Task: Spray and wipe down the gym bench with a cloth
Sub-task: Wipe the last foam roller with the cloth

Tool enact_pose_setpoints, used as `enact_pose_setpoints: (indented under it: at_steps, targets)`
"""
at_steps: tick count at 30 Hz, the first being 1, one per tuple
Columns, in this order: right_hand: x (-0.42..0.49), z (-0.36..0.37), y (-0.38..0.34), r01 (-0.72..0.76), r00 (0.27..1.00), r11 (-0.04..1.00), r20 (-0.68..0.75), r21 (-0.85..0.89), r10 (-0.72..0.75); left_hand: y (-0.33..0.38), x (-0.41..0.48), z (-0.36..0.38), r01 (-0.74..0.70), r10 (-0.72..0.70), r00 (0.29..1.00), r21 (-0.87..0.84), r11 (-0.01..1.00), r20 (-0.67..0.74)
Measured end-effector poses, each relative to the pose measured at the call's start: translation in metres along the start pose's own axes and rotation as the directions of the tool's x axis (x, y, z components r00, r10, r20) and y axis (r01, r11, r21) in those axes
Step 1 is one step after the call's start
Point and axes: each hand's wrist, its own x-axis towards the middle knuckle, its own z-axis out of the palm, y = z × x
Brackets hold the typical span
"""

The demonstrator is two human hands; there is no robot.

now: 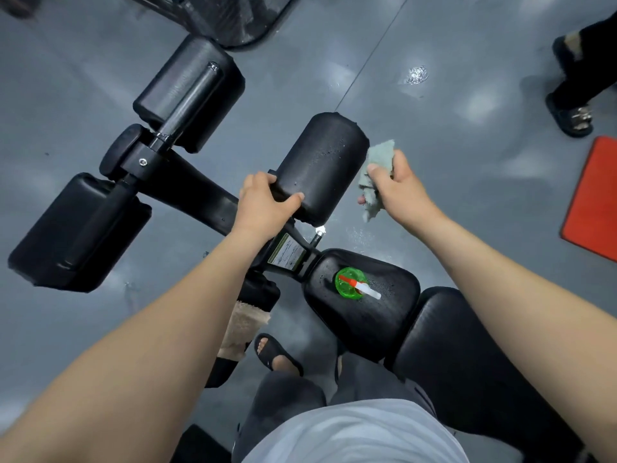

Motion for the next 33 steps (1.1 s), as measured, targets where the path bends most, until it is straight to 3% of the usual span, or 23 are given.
enact_pose_setpoints:
  at_steps: [4,7,10,13,17,21,28,33]
  targets:
    - [0.018,-0.006,0.000,0.064,0.992,0.972,-0.094,-0.227,-0.087,0.000,-0.012,0.009,-0.128,0.130,0.989,0.039,0.991,-0.065]
    - [0.039,-0.010,0.000,0.085,0.968,0.872,-0.167,-0.482,-0.187,-0.001,-0.016,0.013,-0.212,0.218,0.972,0.067,0.975,-0.087]
    - [0.051,-0.010,-0.008,0.139,0.949,0.845,-0.174,-0.517,-0.262,0.000,-0.014,0.014,-0.236,0.241,0.966,0.063,0.970,-0.095]
    - [0.066,-0.007,-0.021,0.218,0.930,0.791,-0.124,-0.572,-0.345,0.001,-0.007,0.012,-0.199,0.199,0.973,0.008,0.980,-0.118]
    - [0.085,0.003,-0.037,0.286,0.898,0.661,-0.047,-0.694,-0.438,-0.006,0.004,0.014,-0.054,0.033,0.977,-0.096,0.994,-0.211]
    - [0.096,0.013,-0.039,0.318,0.897,0.537,0.065,-0.781,-0.437,-0.013,0.002,0.022,0.083,-0.099,0.979,-0.095,0.992,-0.177]
    - [0.103,0.020,-0.036,0.282,0.905,0.535,0.036,-0.796,-0.423,-0.016,-0.002,0.025,0.164,-0.152,0.982,0.097,0.982,-0.116]
    - [0.102,0.024,-0.040,0.271,0.914,0.535,0.040,-0.800,-0.404,-0.019,-0.002,0.024,0.196,-0.194,0.977,0.012,0.981,-0.093]
